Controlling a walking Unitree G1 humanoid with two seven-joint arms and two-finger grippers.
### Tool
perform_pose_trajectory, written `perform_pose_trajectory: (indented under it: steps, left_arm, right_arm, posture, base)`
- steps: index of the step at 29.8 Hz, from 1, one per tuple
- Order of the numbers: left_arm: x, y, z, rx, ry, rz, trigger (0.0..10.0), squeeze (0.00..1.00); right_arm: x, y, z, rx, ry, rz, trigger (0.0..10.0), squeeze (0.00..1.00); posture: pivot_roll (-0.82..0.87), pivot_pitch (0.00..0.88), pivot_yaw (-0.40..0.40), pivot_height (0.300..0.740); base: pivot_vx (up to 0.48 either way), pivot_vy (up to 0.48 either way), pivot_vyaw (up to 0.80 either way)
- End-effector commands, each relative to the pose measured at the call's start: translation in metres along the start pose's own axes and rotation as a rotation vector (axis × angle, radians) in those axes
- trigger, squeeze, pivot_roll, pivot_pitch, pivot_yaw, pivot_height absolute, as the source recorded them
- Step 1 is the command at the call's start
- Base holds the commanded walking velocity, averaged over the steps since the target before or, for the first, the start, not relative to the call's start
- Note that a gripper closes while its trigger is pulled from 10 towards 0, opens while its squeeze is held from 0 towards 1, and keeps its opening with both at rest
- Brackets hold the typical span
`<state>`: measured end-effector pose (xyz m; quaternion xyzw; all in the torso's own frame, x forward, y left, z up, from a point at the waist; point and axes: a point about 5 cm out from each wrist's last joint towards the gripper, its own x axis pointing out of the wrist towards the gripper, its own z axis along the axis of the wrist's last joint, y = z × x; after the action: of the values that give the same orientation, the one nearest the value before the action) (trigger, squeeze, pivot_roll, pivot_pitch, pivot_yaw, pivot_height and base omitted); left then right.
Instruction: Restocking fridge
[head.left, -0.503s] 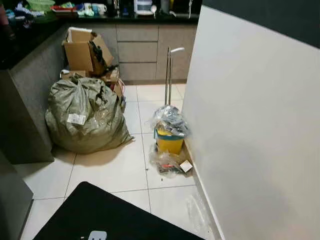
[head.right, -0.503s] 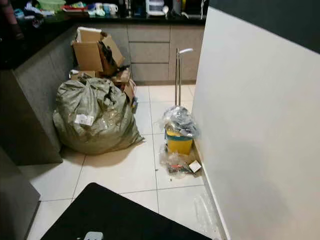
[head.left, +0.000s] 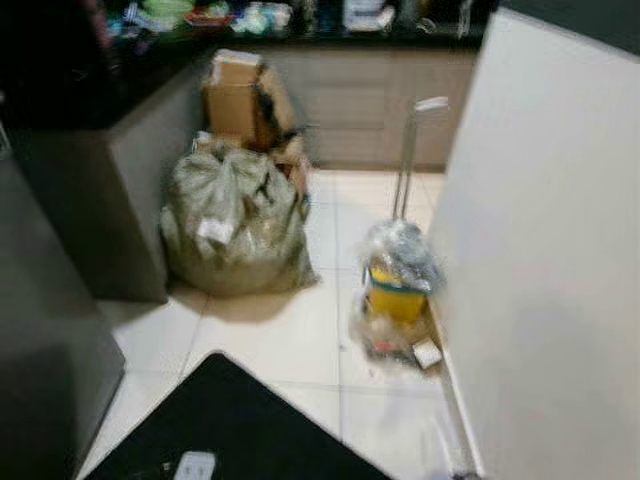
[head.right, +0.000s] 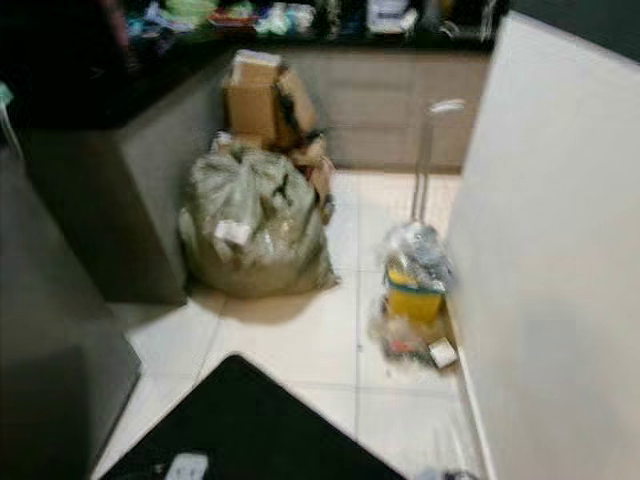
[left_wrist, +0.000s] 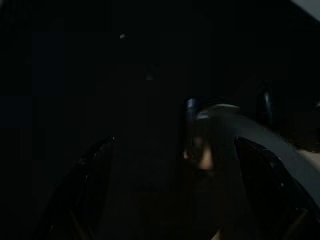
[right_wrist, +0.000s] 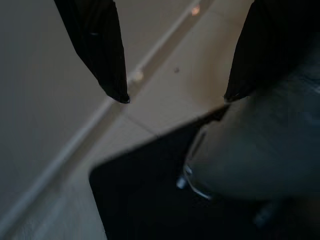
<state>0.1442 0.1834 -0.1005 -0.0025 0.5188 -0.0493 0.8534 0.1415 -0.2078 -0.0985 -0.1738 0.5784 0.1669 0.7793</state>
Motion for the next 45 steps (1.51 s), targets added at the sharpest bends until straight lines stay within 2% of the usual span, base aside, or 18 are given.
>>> perform_pose_trajectory:
  steps: [1, 12, 20, 33, 45]
  left_arm:
    - [-0.001, 0.000, -0.007, 0.025, 0.027, 0.004, 10.0, 0.00]
    - [-0.001, 0.000, -0.007, 0.060, 0.028, 0.019, 10.0, 0.00]
    - [-0.001, -0.001, -0.008, 0.072, 0.028, 0.025, 10.0, 0.00]
    - [-0.001, -0.001, -0.008, 0.080, 0.030, 0.035, 10.0, 0.00]
    - [-0.003, 0.008, -0.011, 0.093, 0.038, 0.067, 10.0, 0.00]
  right_arm:
    - [-0.001, -0.004, -0.004, 0.019, 0.008, -0.007, 10.0, 0.00]
    - [-0.002, -0.006, -0.006, 0.013, 0.010, 0.001, 10.0, 0.00]
    - [0.001, 0.003, -0.001, 0.003, 0.001, 0.014, 10.0, 0.00]
    - [0.001, 0.005, -0.004, 0.001, 0.004, 0.021, 10.0, 0.00]
    - [0.002, 0.010, -0.003, -0.018, 0.003, 0.011, 10.0, 0.00]
  posture:
    - [-0.05, 0.000, -0.012, 0.740]
    - [-0.04, 0.000, -0.018, 0.740]
    - [-0.04, 0.000, -0.020, 0.740]
    - [-0.04, 0.000, -0.019, 0.740]
    - [-0.04, 0.000, -0.004, 0.740]
  base:
    - [0.000, 0.000, 0.76]
    - [0.000, 0.000, 0.76]
    - [0.000, 0.000, 0.76]
    - [0.000, 0.000, 0.76]
    - [0.000, 0.000, 0.76]
